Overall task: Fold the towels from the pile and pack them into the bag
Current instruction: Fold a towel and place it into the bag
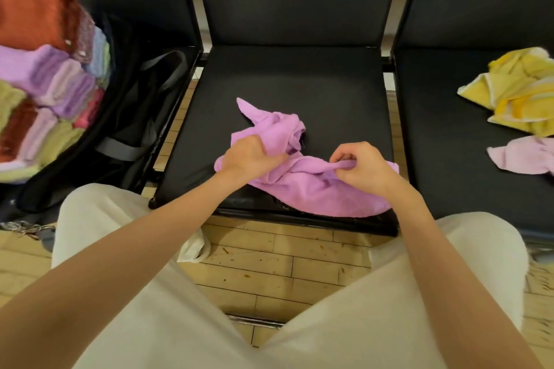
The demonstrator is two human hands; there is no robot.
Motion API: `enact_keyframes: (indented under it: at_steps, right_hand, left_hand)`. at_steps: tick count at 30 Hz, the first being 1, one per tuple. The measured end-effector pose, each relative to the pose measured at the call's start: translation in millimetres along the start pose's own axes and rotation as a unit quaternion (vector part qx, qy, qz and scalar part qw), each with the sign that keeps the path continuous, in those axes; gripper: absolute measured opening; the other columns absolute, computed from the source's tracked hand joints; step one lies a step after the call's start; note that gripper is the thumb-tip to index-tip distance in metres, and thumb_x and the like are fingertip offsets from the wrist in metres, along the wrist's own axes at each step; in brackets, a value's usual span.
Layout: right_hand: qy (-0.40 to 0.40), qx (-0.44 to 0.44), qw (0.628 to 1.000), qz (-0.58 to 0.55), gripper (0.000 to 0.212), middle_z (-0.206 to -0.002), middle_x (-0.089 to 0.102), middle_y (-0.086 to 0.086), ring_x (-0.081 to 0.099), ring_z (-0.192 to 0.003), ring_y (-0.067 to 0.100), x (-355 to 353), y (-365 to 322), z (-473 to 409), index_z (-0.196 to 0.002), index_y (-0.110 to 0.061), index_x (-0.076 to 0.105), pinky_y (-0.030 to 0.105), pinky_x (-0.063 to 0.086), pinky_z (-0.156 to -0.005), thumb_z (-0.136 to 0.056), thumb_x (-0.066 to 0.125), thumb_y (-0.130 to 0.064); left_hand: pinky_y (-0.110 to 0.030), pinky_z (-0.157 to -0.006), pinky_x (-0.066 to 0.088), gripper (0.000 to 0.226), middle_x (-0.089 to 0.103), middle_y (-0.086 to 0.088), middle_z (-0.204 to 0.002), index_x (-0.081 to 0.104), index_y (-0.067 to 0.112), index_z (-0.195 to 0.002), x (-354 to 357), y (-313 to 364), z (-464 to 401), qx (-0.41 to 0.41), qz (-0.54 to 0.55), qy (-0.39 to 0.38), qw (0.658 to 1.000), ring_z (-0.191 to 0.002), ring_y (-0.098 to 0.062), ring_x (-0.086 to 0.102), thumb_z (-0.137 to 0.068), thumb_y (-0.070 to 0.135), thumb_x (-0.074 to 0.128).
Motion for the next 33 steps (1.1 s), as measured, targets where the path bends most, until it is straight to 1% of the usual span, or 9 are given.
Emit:
enact_keyframes:
  at_steps: [3, 6, 8, 10, 12, 13, 22, 29, 33]
  right_hand:
    - [0.016, -0.017, 0.999, -0.025, 0.018, -0.080, 0.065, -0.009, 0.061, -0.077, 0.007, -4, -3, 2, -0.085, -0.021, 0.068, 0.010, 0.044, -0.065, -0.083, 0.065, -0.003]
    - [0.053, -0.015, 0.998, -0.039, 0.018, -0.088, 0.065, -0.006, 0.060, -0.082, 0.008, -9, -3, 2, -0.091, -0.018, 0.070, 0.010, 0.045, -0.069, -0.085, 0.064, -0.002]
    - [0.063, -0.010, 0.997, -0.033, 0.019, -0.094, 0.064, -0.005, 0.059, -0.087, 0.008, -9, -3, 2, -0.099, -0.016, 0.070, 0.009, 0.043, -0.071, -0.085, 0.065, -0.004]
    - [0.056, -0.004, 0.998, -0.028, 0.021, -0.096, 0.063, -0.006, 0.058, -0.088, 0.009, -8, -3, 2, -0.104, -0.015, 0.070, 0.009, 0.042, -0.071, -0.085, 0.067, -0.005]
    - [0.044, -0.008, 0.999, -0.026, 0.020, -0.093, 0.063, -0.007, 0.059, -0.085, 0.008, -7, -4, 3, -0.101, -0.016, 0.070, 0.012, 0.045, -0.073, -0.084, 0.068, -0.007]
    - [0.036, -0.014, 0.999, -0.026, 0.016, -0.090, 0.063, -0.008, 0.060, -0.083, 0.007, -6, -4, 3, -0.096, -0.018, 0.070, 0.016, 0.048, -0.074, -0.084, 0.069, -0.007]
    - [0.006, -0.021, 1.000, 0.022, 0.009, -0.089, 0.062, -0.002, 0.059, -0.082, 0.013, 3, -7, 6, -0.092, -0.013, 0.071, 0.018, 0.044, -0.071, -0.086, 0.066, -0.009]
    - [-0.040, 0.012, 0.998, 0.042, 0.013, -0.075, 0.061, 0.003, 0.059, -0.075, 0.019, 0, -4, 6, -0.068, -0.017, 0.059, 0.037, 0.052, -0.075, -0.077, 0.068, -0.012]
    - [-0.065, -0.003, 0.997, -0.035, 0.017, -0.068, 0.057, 0.003, 0.054, -0.063, 0.013, -8, -4, 7, -0.068, -0.012, 0.056, 0.024, 0.045, -0.057, -0.081, 0.063, -0.004]
  left_hand:
    - [-0.039, -0.083, 0.051, 0.037, 0.062, 0.000, -0.085, 0.060, 0.022, -0.082, 5, 4, 0, -0.078, -0.087, -0.062, 0.991, -0.086, -0.024, 0.061, -0.069, 0.056, 0.064]
    - [-0.034, -0.081, 0.050, 0.006, 0.061, -0.003, -0.082, 0.067, 0.011, -0.085, -5, -3, 0, 0.018, 0.077, 0.075, 0.994, -0.082, -0.022, 0.060, -0.086, 0.011, 0.062]
    - [-0.031, -0.078, 0.054, 0.008, 0.065, -0.006, -0.085, 0.067, 0.003, -0.095, -25, -10, 15, 0.013, 0.353, 0.143, 0.925, -0.081, -0.019, 0.063, -0.089, 0.006, 0.062]
    - [-0.033, -0.080, 0.057, 0.015, 0.066, -0.009, -0.091, 0.061, 0.000, -0.107, -44, -19, 28, -0.023, 0.587, 0.072, 0.806, -0.085, -0.020, 0.066, -0.094, 0.006, 0.055]
    - [-0.033, -0.086, 0.056, 0.017, 0.068, -0.008, -0.090, 0.060, 0.001, -0.106, -59, -31, 37, -0.028, 0.697, -0.002, 0.717, -0.085, -0.019, 0.067, -0.096, 0.006, 0.047]
    - [-0.032, -0.087, 0.055, 0.019, 0.068, -0.008, -0.090, 0.061, 0.001, -0.105, -64, -37, 41, -0.028, 0.708, -0.011, 0.705, -0.085, -0.018, 0.067, -0.097, 0.008, 0.045]
    - [-0.024, -0.063, 0.041, 0.016, 0.055, -0.004, -0.072, 0.059, 0.007, -0.077, -60, -96, 53, -0.059, 0.253, 0.135, 0.956, -0.071, -0.016, 0.051, -0.089, 0.016, 0.062]
    - [-0.031, -0.060, 0.037, 0.019, 0.051, -0.005, -0.065, 0.053, 0.006, -0.080, -59, -123, 50, -0.077, 0.010, 0.172, 0.982, -0.063, -0.024, 0.051, -0.094, 0.017, 0.050]
    - [-0.036, -0.066, 0.039, 0.019, 0.056, -0.013, -0.082, 0.053, 0.002, -0.087, -53, -132, 45, -0.091, -0.133, 0.138, 0.977, -0.075, -0.027, 0.050, -0.096, 0.017, 0.046]
Point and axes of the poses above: each hand's wrist, its own z-axis away from the middle knuckle, its own x-axis out of the palm, y = z × x, the point moved 1 cm from there along -z, towards the middle knuckle
